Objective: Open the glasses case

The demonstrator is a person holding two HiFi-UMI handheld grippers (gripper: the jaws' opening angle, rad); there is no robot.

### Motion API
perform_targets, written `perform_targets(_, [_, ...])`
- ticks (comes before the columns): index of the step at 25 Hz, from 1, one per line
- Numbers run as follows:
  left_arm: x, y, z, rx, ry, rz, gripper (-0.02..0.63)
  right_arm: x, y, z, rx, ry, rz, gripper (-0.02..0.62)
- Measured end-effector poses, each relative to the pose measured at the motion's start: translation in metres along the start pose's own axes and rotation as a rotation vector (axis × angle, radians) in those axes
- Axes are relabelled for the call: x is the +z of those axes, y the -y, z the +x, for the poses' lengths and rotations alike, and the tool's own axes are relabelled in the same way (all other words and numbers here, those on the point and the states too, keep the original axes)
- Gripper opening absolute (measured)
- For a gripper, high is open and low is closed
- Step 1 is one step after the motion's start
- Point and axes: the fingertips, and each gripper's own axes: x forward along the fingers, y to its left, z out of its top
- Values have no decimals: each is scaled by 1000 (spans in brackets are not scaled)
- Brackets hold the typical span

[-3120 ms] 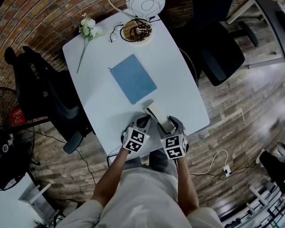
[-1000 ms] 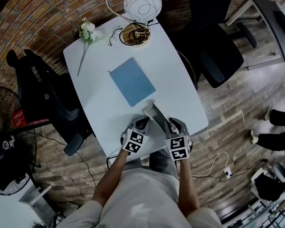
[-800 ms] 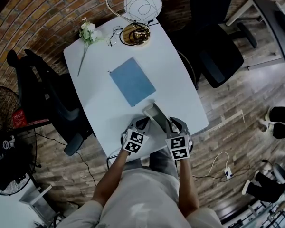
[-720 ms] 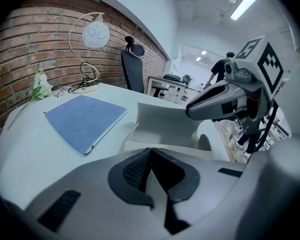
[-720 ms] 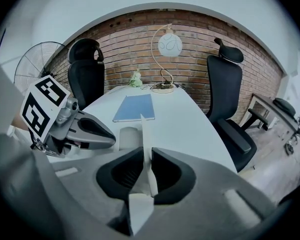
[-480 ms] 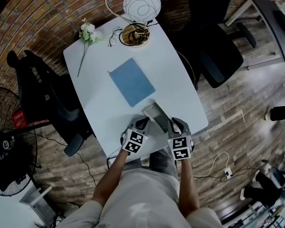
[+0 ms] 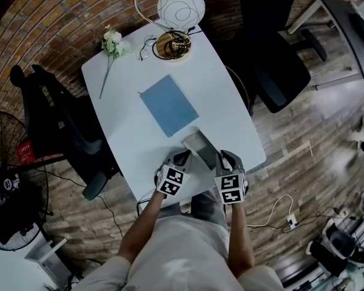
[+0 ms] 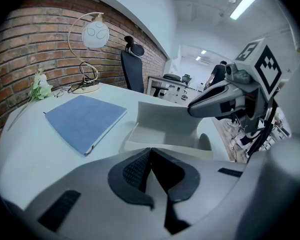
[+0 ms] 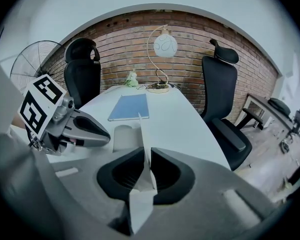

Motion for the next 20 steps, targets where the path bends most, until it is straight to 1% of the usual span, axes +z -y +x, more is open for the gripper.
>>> perform_targets(8, [-1,-1,0,-2,-8,2,3,3,9,-2,-61,7,-27,49])
perform_targets(12, [-1,-1,0,-5,-9,3,3,0,7,-4,-62,9,-39,57])
perform_targets(15, [-1,-1,-1,-7,-10,7,3,6,6,-8,-74,30,-54,60])
perform_targets(17, [2,-1,-2,-9,0,16,3,9,5,-11,-84,44,-56,60])
perform_targets(20, [11,0,-7,-11,45,29,3,16,4,-19,-111,81,-56,60])
